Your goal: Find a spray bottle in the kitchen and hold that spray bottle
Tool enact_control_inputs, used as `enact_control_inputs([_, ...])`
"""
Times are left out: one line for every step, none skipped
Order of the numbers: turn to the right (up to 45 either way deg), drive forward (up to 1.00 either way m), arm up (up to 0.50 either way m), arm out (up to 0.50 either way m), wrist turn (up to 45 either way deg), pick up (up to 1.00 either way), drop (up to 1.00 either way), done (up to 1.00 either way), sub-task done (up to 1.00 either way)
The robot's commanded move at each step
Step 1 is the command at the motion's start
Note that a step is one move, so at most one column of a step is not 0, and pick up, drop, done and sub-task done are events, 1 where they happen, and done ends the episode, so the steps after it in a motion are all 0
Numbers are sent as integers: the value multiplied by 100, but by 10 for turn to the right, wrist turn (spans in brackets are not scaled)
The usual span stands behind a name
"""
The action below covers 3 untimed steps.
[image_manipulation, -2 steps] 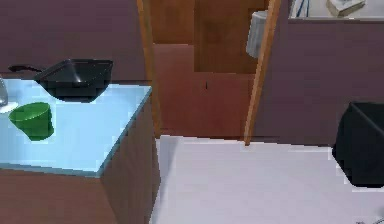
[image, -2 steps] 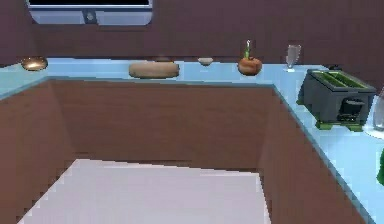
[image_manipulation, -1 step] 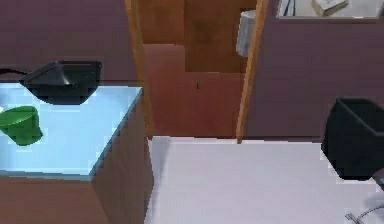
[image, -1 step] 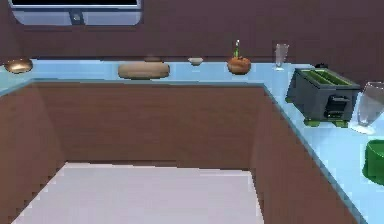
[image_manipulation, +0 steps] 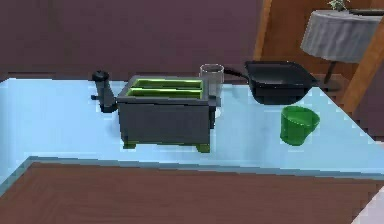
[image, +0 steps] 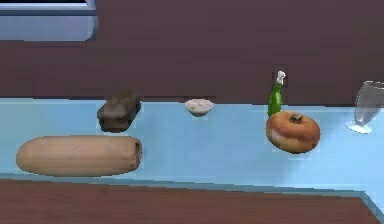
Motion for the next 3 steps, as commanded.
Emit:
enact_control_inputs([240,0,0,0,0,0,0,0,0])
enact_control_inputs([0,10,0,0,0,0,0,0,0])
enact_control_inputs([-450,0,0,0,0,0,0,0,0])
